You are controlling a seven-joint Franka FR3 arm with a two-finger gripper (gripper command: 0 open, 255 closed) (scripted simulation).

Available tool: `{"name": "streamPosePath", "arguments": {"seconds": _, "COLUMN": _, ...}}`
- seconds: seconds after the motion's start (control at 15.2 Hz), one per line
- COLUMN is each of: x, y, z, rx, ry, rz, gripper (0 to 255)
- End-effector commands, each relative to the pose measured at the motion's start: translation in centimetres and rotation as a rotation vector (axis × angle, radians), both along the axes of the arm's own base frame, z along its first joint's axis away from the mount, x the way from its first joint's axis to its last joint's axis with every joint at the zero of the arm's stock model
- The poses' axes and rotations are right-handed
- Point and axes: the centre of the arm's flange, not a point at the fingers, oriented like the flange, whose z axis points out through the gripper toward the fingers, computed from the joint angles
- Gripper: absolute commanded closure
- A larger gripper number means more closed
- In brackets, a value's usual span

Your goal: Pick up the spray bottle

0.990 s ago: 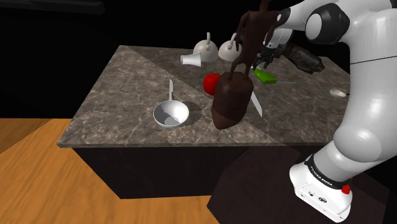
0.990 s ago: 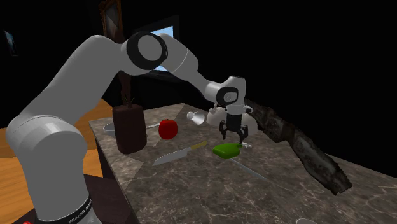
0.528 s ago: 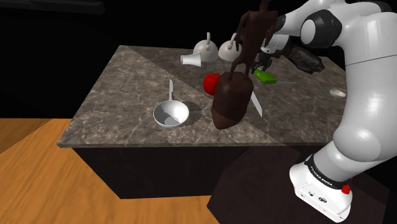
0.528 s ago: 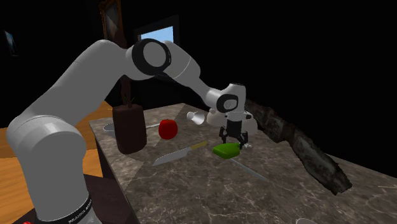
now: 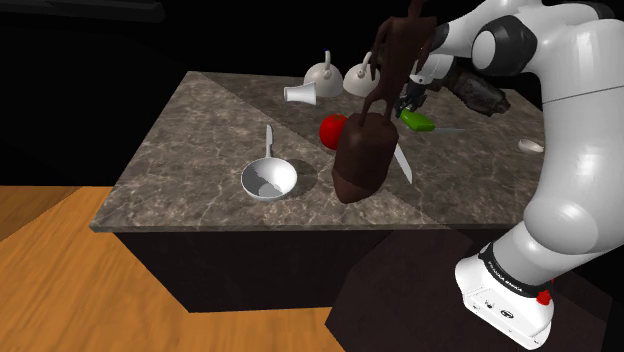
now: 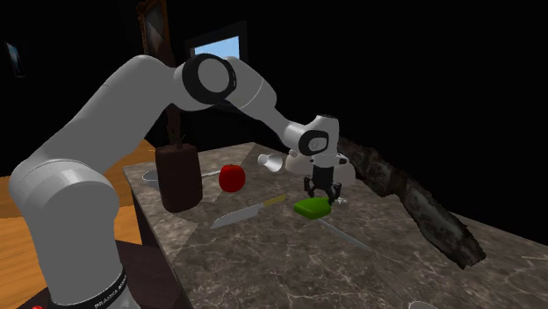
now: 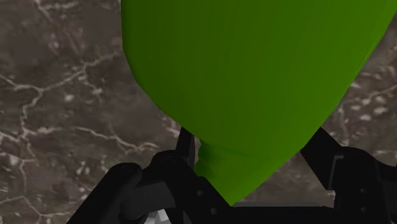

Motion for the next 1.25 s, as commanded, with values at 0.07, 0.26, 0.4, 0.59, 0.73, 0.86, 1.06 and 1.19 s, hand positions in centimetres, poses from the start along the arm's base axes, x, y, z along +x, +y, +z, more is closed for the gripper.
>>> {"name": "streamPosePath", "arguments": {"seconds": 0.07, "x": -0.1, "y": 0.0, "z": -0.1, "rx": 0.000, "ry": 0.002, "rz": 0.000, "gripper": 255}}
{"name": "streamPosePath", "arguments": {"seconds": 0.26, "x": -0.1, "y": 0.0, "z": 1.5, "rx": 0.000, "ry": 0.002, "rz": 0.000, "gripper": 255}}
{"name": "streamPosePath", "arguments": {"seconds": 0.4, "x": -0.1, "y": 0.0, "z": 2.6, "rx": 0.000, "ry": 0.002, "rz": 0.000, "gripper": 255}}
{"name": "streamPosePath", "arguments": {"seconds": 0.59, "x": -0.1, "y": 0.0, "z": 4.1, "rx": 0.000, "ry": 0.002, "rz": 0.000, "gripper": 255}}
{"name": "streamPosePath", "arguments": {"seconds": 0.73, "x": -0.1, "y": 0.0, "z": 5.2, "rx": 0.000, "ry": 0.002, "rz": 0.000, "gripper": 255}}
{"name": "streamPosePath", "arguments": {"seconds": 0.86, "x": -0.1, "y": 0.0, "z": 6.3, "rx": 0.000, "ry": 0.002, "rz": 0.000, "gripper": 255}}
{"name": "streamPosePath", "arguments": {"seconds": 1.06, "x": -0.1, "y": 0.0, "z": 7.8, "rx": 0.000, "ry": 0.002, "rz": 0.000, "gripper": 255}}
{"name": "streamPosePath", "arguments": {"seconds": 1.19, "x": -0.1, "y": 0.0, "z": 7.9, "rx": 0.000, "ry": 0.002, "rz": 0.000, "gripper": 255}}
